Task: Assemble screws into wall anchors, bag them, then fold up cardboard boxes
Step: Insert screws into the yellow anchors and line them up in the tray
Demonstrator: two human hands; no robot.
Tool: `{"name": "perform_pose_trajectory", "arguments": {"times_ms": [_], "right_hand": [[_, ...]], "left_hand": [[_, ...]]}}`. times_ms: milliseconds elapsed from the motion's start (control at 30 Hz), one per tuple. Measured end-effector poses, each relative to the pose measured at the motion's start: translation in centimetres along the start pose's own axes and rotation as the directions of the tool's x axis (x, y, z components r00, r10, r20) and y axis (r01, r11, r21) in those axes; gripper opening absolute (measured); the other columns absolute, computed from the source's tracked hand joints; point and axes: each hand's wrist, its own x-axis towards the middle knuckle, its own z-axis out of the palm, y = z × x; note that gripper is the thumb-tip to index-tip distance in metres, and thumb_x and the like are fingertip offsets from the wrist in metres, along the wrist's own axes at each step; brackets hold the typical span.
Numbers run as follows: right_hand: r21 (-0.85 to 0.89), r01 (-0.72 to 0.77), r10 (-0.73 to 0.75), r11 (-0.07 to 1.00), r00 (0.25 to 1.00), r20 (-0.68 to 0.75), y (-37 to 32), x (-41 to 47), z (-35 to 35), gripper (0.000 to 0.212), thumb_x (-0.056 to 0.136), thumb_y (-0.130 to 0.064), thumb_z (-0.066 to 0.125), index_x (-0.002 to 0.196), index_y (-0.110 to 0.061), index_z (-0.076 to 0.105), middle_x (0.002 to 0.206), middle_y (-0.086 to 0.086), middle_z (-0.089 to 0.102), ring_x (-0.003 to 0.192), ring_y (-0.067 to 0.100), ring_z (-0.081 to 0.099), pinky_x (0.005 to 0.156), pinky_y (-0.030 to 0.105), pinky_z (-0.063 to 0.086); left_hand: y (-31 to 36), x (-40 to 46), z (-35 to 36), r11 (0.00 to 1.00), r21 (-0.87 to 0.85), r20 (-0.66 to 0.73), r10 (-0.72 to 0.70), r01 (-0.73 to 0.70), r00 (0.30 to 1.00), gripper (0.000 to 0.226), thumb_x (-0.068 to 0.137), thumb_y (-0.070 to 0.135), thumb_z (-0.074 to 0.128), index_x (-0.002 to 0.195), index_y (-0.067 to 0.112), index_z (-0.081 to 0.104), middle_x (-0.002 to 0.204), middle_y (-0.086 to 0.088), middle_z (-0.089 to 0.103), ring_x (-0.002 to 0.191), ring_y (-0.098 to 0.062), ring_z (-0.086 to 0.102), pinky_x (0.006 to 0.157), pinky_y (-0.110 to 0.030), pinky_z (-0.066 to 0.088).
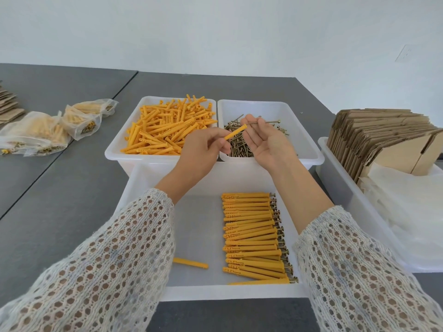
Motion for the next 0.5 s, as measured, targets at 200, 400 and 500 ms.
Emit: {"name": "perform_pose_trajectory", "arguments": {"times_ms": [200,400,500], "right_hand": [[-0.193,0.045,-0.045,0.98,0.999,0.003,0.5,0.3,0.41,0.018,0.103,-0.013,0.048,0.109,-0.001,0.06,0.1,0.011,0.074,0.084,0.017,0.074,0.066,0.023,0.057],[-0.034,0.1,-0.102,0.994,0.992,-0.076,0.28,0.31,0.27,0.013,0.104,-0.01,0.045,0.097,-0.007,0.056,0.08,0.003,0.074,0.08,0.018,0.075,0.063,0.025,0.058],[-0.174,0.122,-0.13,0.977,0.991,-0.03,0.43,0.27,0.45,0.014,0.104,-0.013,0.045,0.096,-0.011,0.056,0.089,0.003,0.075,0.086,0.019,0.074,0.066,0.026,0.057]], "left_hand": [[-0.32,0.21,-0.2,1.0,0.012,0.003,0.012,-0.012,1.0,0.024,0.099,-0.001,0.05,0.107,0.009,0.071,0.08,0.0,0.071,0.073,0.003,0.064,0.076,-0.017,0.052],[-0.61,0.43,-0.35,0.999,0.04,-0.018,0.009,-0.008,1.0,0.024,0.099,-0.001,0.049,0.105,0.011,0.07,0.079,0.0,0.07,0.077,-0.007,0.068,0.081,-0.028,0.055],[-0.56,0.38,-0.29,0.999,0.044,-0.002,0.009,-0.009,1.0,0.023,0.098,-0.003,0.049,0.105,0.007,0.069,0.079,-0.002,0.07,0.079,-0.014,0.069,0.08,-0.025,0.052]]}}
